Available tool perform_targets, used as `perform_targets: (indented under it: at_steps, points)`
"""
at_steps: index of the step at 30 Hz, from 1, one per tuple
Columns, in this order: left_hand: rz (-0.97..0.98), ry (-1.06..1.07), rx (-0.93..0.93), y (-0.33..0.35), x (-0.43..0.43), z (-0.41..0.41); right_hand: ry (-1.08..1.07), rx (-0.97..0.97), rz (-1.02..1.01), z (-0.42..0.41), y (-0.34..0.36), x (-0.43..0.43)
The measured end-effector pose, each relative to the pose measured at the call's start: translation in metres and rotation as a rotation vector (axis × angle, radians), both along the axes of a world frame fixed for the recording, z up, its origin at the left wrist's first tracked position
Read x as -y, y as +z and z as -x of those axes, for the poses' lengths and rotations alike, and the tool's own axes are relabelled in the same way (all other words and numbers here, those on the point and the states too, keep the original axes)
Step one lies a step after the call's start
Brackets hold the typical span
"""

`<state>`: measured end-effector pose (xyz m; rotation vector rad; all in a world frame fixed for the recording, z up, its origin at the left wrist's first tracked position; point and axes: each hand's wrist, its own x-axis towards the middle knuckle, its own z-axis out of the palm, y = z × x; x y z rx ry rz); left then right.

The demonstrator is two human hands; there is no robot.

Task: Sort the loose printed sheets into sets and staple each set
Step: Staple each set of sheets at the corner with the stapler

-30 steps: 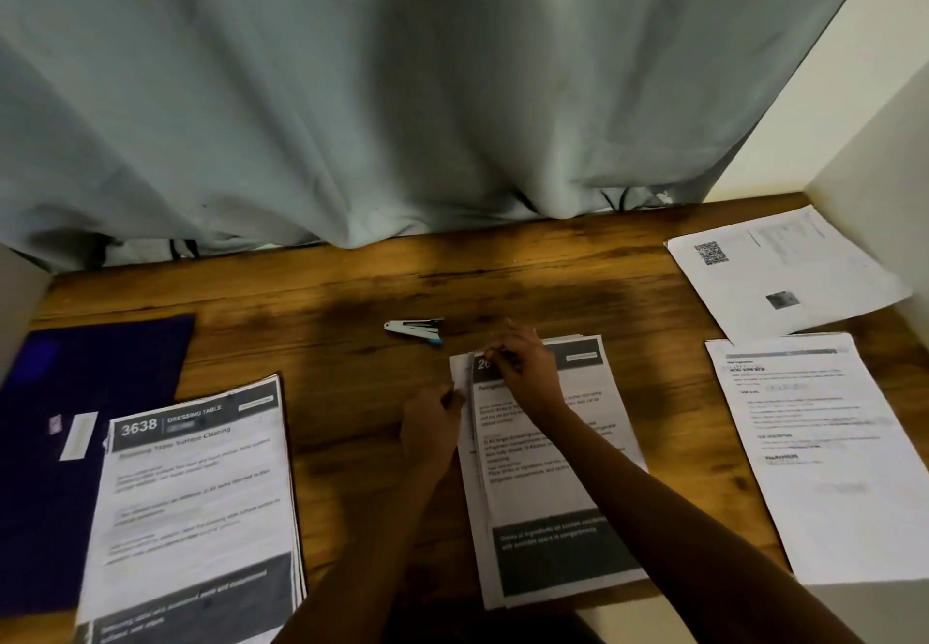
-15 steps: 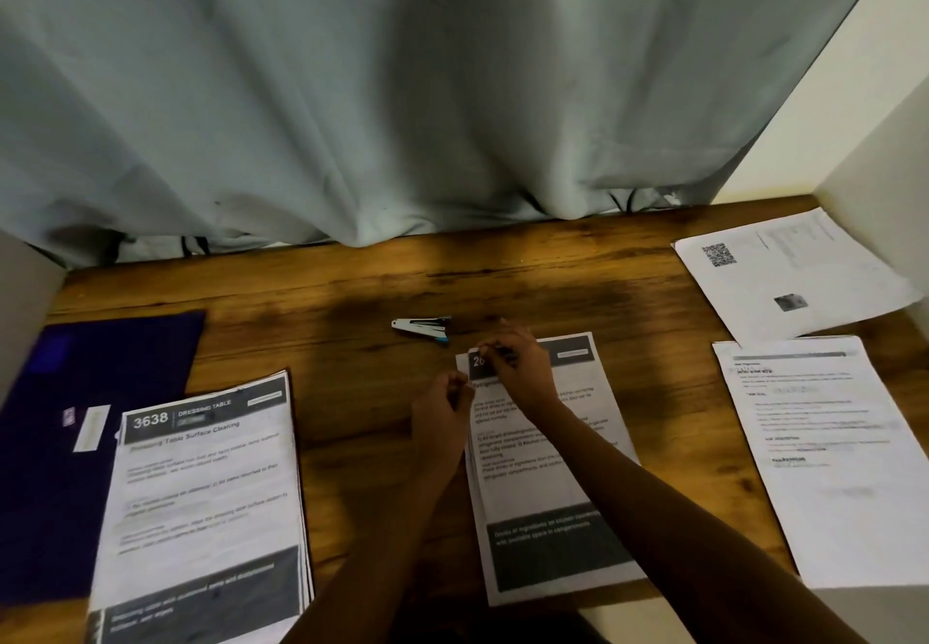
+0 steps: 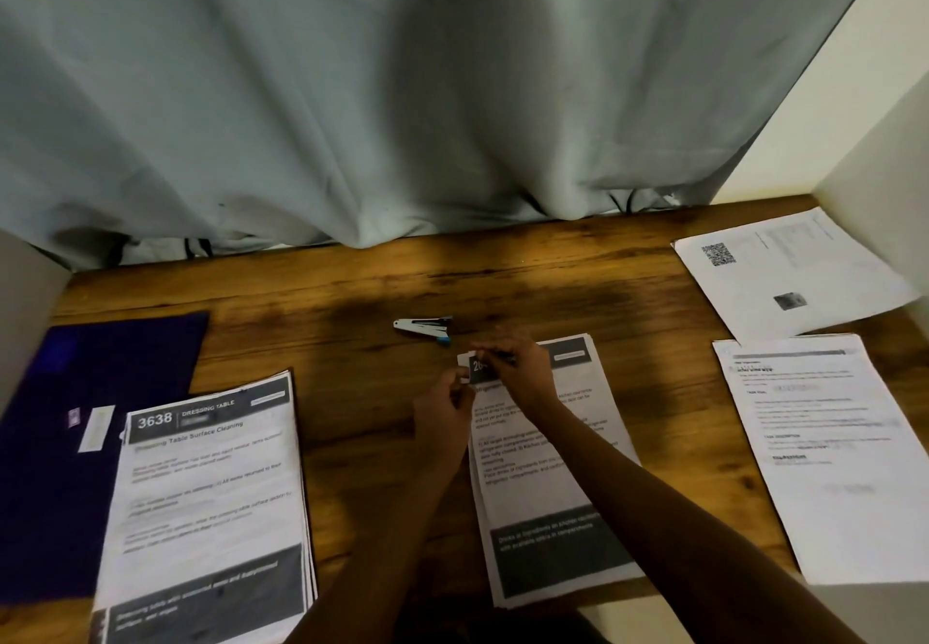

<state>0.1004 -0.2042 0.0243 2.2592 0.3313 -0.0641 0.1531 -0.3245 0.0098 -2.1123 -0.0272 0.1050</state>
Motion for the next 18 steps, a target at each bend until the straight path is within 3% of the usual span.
perform_targets:
  at_steps: [10,13,18]
  points:
    - [0.013,-0.004,-0.028,-0.007,0.002,-0.001,-0.017,0.052,0.019,0.007,0.005,0.005]
    - [0.001,0.085,-0.026,-0.008,-0.004,-0.002,-0.015,0.047,0.015,0.008,0.005,0.011]
    - [-0.008,0.086,-0.122,-0.013,-0.008,-0.011,-0.046,0.048,-0.024,0.014,-0.001,0.019]
